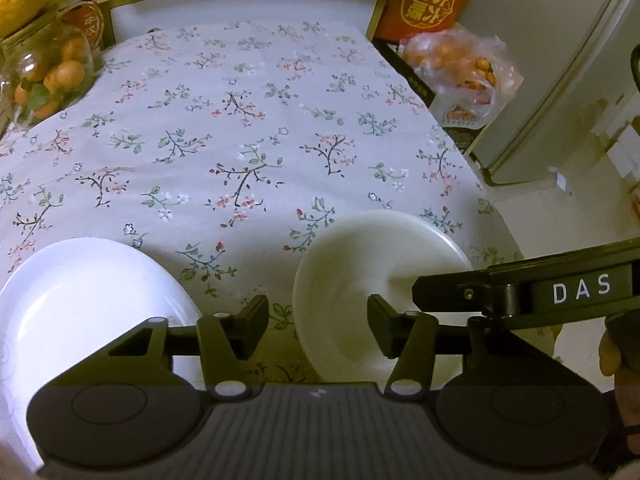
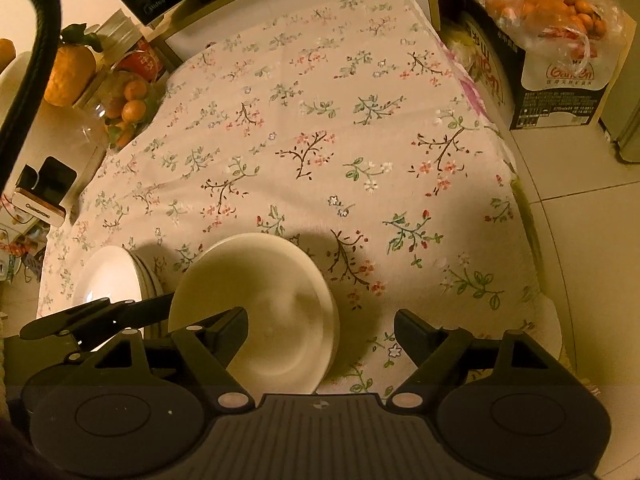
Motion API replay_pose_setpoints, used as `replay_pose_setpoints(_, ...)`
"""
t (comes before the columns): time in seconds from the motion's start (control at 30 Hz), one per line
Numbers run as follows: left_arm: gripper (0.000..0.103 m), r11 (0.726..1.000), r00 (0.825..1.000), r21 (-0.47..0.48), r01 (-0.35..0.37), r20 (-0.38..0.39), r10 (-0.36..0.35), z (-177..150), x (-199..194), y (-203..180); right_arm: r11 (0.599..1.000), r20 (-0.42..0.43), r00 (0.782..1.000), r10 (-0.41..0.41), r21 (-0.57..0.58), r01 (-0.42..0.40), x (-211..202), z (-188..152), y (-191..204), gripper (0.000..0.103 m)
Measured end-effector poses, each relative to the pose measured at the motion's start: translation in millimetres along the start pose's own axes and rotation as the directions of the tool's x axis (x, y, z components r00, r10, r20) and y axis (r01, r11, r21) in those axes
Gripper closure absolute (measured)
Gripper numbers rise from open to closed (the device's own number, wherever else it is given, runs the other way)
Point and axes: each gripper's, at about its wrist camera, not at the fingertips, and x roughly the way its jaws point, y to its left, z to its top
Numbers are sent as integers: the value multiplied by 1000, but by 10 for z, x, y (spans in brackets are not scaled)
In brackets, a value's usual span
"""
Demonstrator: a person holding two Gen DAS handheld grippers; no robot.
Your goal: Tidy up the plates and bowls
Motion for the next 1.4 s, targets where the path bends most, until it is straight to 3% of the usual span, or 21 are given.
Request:
replay_pose_setpoints(0.13, 62, 1000, 1000, 3, 4, -14, -4, -16, 47, -1, 1000, -14, 1000, -2, 4, 2, 51, -8, 0, 26)
replay_pose_setpoints(0.3, 70, 1000, 1000, 15, 8, -23, -8, -27, 78, -16, 1000, -34, 999, 15, 7, -14, 99, -22, 15, 38)
replay_pose_setpoints(0.47, 76, 1000, 1000, 20, 12, -23, -12, -32, 108, -24, 999, -48, 998, 34, 16, -33, 134, -28, 12, 65)
replay_pose_setpoints(0.77, 86, 999, 1000, 35, -7, 10, 7, -8, 91, -28, 1000, -48, 999, -10, 10, 10, 201, -31, -4, 86)
replay_pose_setpoints(1.07, 90, 998, 999, 61, -4, 53, 0, 30, 9, -72, 999, -8, 999, -42, 1, 42, 147, -4, -11, 89)
replay_pose_setpoints(1.4, 90, 1000, 998, 17, -2, 65, 1, 67, -62, -39, 999, 41, 998, -45, -5, 45, 57, 53, 41, 89)
